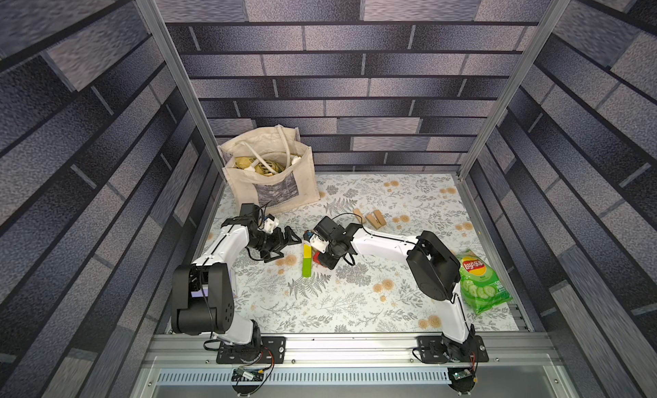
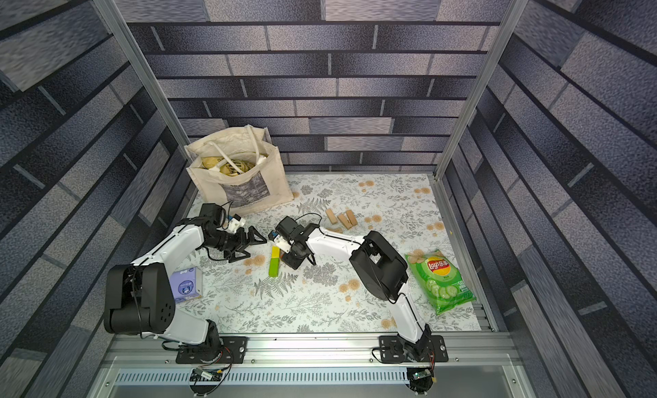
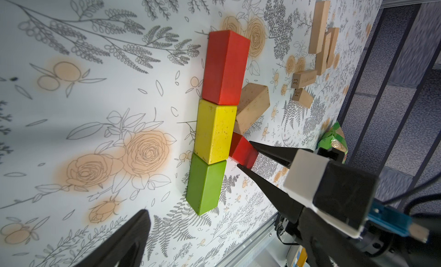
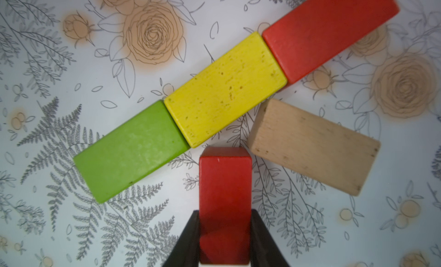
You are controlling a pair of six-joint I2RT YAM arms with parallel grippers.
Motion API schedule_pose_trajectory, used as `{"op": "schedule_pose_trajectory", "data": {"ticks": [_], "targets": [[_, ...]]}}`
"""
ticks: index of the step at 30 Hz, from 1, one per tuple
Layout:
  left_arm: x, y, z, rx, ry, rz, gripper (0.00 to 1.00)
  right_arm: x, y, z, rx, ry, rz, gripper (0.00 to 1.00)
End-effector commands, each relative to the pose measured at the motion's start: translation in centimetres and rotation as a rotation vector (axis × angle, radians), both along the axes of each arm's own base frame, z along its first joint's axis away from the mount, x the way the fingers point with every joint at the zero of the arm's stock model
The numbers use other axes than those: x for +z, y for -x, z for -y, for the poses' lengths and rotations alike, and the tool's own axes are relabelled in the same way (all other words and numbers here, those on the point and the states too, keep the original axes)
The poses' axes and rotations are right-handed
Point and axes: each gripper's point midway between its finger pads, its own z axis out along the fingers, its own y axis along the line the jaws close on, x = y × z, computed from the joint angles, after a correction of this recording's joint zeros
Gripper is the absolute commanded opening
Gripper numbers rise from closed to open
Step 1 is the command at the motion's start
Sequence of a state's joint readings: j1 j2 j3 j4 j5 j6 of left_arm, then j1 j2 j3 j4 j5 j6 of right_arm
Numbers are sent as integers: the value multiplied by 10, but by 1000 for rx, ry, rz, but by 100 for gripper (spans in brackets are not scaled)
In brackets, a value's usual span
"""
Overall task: Assemble the letter k with building blocks
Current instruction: Assemble the building block at the center of the board.
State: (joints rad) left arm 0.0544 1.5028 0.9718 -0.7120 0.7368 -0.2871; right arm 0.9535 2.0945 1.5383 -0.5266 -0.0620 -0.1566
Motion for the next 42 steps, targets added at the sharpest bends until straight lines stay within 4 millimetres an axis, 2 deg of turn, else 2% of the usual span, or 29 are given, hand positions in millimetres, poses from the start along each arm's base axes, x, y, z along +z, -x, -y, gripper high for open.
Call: {"op": "schedule_pose_trajectory", "data": {"ticks": [1, 19, 29, 42], "targets": [[8, -4, 3, -32, 11, 29, 100, -9, 7, -2, 12, 17, -39, 31], [8, -3, 4, -37, 15, 26, 100, -11, 6, -4, 12, 23, -38, 31], [8, -3, 6, -48, 18, 28, 100, -12, 6, 2, 4, 38, -31, 48], [8, -2, 8, -54, 18, 26, 100, -7, 8, 0, 5, 16, -32, 52]]}}
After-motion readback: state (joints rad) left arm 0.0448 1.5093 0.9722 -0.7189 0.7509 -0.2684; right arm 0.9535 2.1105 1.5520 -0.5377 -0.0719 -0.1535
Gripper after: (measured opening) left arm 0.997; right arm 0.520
